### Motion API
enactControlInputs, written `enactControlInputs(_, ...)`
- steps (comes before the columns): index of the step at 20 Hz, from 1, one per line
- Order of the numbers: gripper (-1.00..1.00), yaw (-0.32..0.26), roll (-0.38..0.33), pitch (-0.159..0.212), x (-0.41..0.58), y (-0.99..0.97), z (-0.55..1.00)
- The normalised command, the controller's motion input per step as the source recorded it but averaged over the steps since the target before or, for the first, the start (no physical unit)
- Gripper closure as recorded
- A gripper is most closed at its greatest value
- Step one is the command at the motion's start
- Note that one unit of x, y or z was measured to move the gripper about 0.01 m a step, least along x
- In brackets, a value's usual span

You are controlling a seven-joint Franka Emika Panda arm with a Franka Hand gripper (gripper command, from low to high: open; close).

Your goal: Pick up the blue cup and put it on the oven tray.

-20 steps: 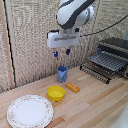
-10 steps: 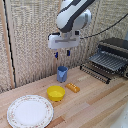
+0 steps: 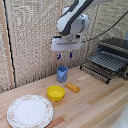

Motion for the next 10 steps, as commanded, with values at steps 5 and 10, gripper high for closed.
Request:
enactControlInputs(5,-1.00,-0.033,-0.014,0.101,0.267,-0.16,-0.31)
enactControlInputs(10,-1.00,0.003,-0.044,0.032,0.341,-0.02,-0.36)
